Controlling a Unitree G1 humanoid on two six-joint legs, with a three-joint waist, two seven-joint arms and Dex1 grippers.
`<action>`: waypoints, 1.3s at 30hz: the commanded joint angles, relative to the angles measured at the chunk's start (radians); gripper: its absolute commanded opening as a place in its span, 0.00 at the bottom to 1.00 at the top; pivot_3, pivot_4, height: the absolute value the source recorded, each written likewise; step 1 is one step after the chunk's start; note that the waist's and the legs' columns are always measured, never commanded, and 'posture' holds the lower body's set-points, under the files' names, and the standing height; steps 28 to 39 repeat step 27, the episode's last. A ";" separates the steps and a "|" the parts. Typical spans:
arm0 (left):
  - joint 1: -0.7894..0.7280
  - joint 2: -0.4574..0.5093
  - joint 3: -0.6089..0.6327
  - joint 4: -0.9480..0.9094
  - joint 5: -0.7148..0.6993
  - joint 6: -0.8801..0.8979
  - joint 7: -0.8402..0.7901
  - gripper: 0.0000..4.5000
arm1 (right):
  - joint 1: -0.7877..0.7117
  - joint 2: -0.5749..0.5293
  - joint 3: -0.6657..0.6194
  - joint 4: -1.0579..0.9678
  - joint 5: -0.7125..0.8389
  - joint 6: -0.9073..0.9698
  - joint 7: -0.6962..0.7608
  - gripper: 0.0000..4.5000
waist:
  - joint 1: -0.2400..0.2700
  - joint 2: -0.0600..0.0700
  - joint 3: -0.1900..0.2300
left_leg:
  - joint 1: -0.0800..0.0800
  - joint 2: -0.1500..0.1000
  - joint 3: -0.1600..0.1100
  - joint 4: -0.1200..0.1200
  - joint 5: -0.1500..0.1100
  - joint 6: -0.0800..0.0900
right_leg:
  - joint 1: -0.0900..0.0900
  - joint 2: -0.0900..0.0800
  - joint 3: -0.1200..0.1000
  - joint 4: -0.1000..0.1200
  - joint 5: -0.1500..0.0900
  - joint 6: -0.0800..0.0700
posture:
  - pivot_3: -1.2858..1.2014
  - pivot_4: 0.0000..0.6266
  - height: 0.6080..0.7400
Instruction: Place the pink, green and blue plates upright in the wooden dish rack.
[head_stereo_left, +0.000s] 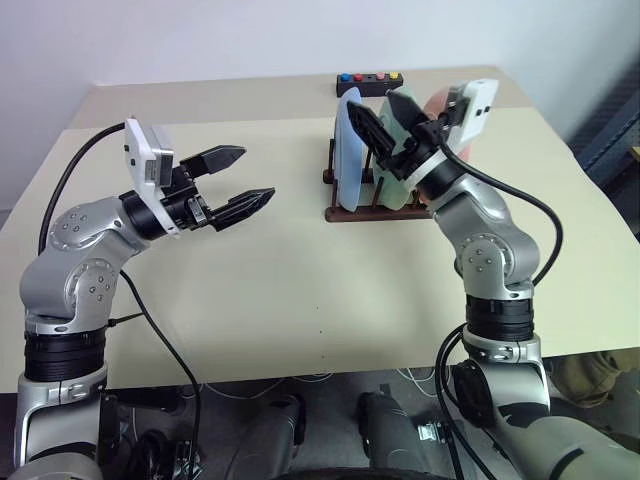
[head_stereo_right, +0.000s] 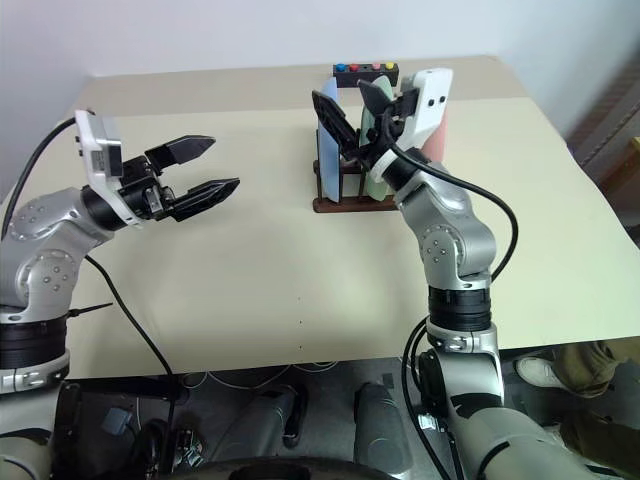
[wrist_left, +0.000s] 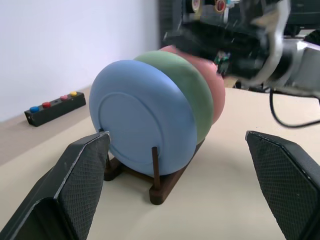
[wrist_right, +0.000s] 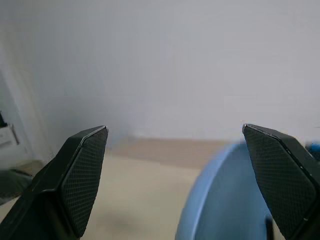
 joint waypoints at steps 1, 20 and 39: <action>-0.027 0.009 0.004 0.018 0.016 -0.036 -0.017 1.00 | 0.052 -0.122 -0.084 -0.130 0.079 -0.030 0.141 0.98 | 0.007 0.000 0.000 | 0.000 0.000 0.000 0.000 0.000 0.000 | 0.001 0.000 0.000 -0.001 0.000 0.000 | 0.52 0.24 1.00; 0.215 0.114 0.041 0.114 0.048 -0.183 -0.339 1.00 | 0.570 -0.607 -0.303 -0.206 0.290 0.029 0.748 0.98 | 0.005 0.000 0.000 | 0.001 0.004 0.002 0.001 -0.002 0.002 | 0.005 -0.003 -0.001 -0.006 0.000 -0.001 | 0.52 0.24 1.00; 0.302 0.143 0.044 0.106 0.076 -0.237 -0.363 1.00 | 0.621 -0.597 -0.325 -0.219 0.285 -0.006 0.752 0.98 | 0.009 0.000 0.000 | 0.001 0.004 0.003 0.000 -0.002 0.003 | 0.006 -0.003 -0.001 -0.011 0.001 -0.002 | 0.52 0.24 1.00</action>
